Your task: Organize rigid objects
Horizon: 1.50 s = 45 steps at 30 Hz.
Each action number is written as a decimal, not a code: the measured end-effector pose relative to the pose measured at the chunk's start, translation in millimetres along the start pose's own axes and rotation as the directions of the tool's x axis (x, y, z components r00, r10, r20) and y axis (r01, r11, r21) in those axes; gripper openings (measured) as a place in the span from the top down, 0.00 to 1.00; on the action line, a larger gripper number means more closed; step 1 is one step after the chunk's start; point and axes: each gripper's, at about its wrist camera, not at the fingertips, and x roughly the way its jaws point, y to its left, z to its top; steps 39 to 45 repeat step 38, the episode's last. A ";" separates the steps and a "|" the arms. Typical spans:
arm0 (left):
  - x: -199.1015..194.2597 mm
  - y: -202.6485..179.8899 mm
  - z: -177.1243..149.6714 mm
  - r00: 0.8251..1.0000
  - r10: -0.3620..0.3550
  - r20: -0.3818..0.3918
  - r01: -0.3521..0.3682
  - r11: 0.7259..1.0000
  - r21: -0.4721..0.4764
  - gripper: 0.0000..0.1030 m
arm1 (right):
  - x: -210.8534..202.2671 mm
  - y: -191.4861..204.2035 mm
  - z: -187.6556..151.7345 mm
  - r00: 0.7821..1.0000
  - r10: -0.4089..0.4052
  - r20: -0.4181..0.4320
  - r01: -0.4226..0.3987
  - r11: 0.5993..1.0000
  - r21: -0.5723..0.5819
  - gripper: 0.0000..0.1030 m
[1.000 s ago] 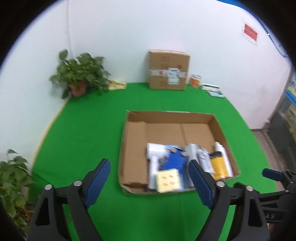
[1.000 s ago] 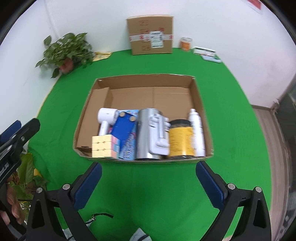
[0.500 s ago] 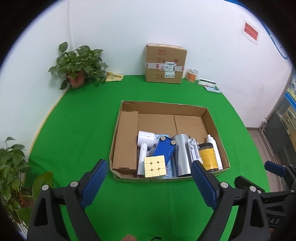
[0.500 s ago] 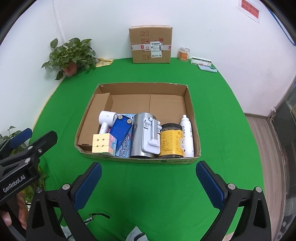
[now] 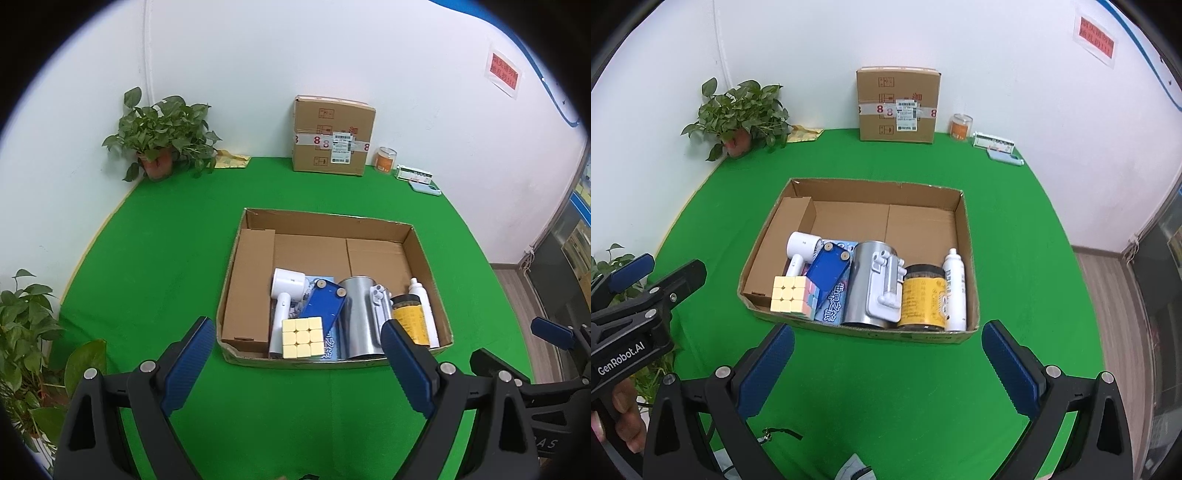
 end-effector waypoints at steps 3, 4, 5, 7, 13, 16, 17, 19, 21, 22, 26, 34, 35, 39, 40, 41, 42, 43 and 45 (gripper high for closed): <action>1.4 -6.5 0.4 1.000 0.019 -0.001 -0.019 1.000 0.019 0.11 | -1.6 -3.5 0.3 1.000 0.017 0.005 -0.017 1.000 0.018 0.01; 2.2 -8.5 0.4 1.000 0.018 -0.002 -0.018 1.000 0.023 0.11 | -3.5 -5.1 0.5 1.000 0.021 0.015 -0.021 1.000 0.022 0.01; 2.4 -10.3 0.5 1.000 0.015 -0.002 -0.015 1.000 0.025 0.11 | -5.0 -5.3 0.4 1.000 0.015 0.024 -0.016 1.000 0.021 0.01; 1.5 -12.3 0.1 1.000 0.010 -0.001 -0.010 1.000 0.022 0.11 | -9.1 -6.3 0.6 0.998 -0.027 0.052 0.026 0.999 0.021 0.01; 0.4 -18.6 6.1 1.000 0.021 0.020 -0.021 0.999 0.030 0.11 | -6.2 -14.1 0.4 0.999 0.016 0.046 -0.019 0.998 0.056 0.01; 1.1 -20.1 6.9 1.000 0.019 0.016 -0.020 0.999 0.031 0.11 | -1.8 -18.2 -0.1 0.999 0.013 0.035 -0.015 0.997 0.071 0.01; 1.5 -20.5 7.4 1.000 0.019 0.014 -0.019 0.999 0.033 0.11 | -1.3 -18.3 -0.7 0.999 0.011 0.033 -0.014 0.997 0.075 0.01; 1.8 -21.2 8.0 1.000 0.020 0.013 -0.020 0.999 0.036 0.11 | 1.8 -19.8 -1.2 1.000 0.013 0.025 -0.015 0.996 0.084 0.01; 0.6 -21.4 7.3 1.000 0.021 0.015 -0.022 0.999 0.033 0.11 | 4.8 -20.2 -2.2 1.000 0.011 0.017 -0.012 0.996 0.088 0.01; 0.7 -21.6 7.7 1.000 0.020 0.014 -0.021 0.999 0.033 0.11 | 7.0 -20.2 -2.6 1.000 0.008 0.011 -0.009 0.996 0.088 0.01; 3.4 -22.3 7.3 1.000 0.019 0.003 -0.019 0.999 0.028 0.11 | 13.3 -19.5 -3.9 1.000 0.004 -0.008 -0.003 0.995 0.096 0.01; 16.9 -18.5 5.2 0.999 0.017 -0.030 -0.016 1.000 0.026 0.11 | 15.3 -12.9 -4.0 1.000 -0.005 -0.014 0.007 0.997 0.078 0.01; 17.9 -18.4 3.4 0.999 0.021 -0.036 -0.020 0.999 0.031 0.11 | 15.3 -11.3 -3.9 1.000 -0.014 -0.013 0.015 0.997 0.072 0.01; 21.2 -16.4 2.1 0.999 0.026 -0.040 -0.024 0.999 0.039 0.11 | 16.1 -8.1 -4.6 1.000 -0.024 -0.009 0.024 0.998 0.061 0.01; 21.2 -16.4 2.1 0.999 0.026 -0.040 -0.024 0.999 0.039 0.11 | 16.1 -8.1 -4.6 1.000 -0.024 -0.009 0.024 0.998 0.061 0.01; 21.2 -16.4 2.1 0.999 0.026 -0.040 -0.024 0.999 0.039 0.11 | 16.1 -8.1 -4.6 1.000 -0.024 -0.009 0.024 0.998 0.061 0.01; 21.2 -16.4 2.1 0.999 0.026 -0.040 -0.024 0.999 0.039 0.11 | 16.1 -8.1 -4.6 1.000 -0.024 -0.009 0.024 0.998 0.061 0.01; 21.2 -16.4 2.1 0.999 0.026 -0.040 -0.024 0.999 0.039 0.11 | 16.1 -8.1 -4.6 1.000 -0.024 -0.009 0.024 0.998 0.061 0.01; 21.2 -16.4 2.1 0.999 0.026 -0.040 -0.024 0.999 0.039 0.11 | 16.1 -8.1 -4.6 1.000 -0.024 -0.009 0.024 0.998 0.061 0.01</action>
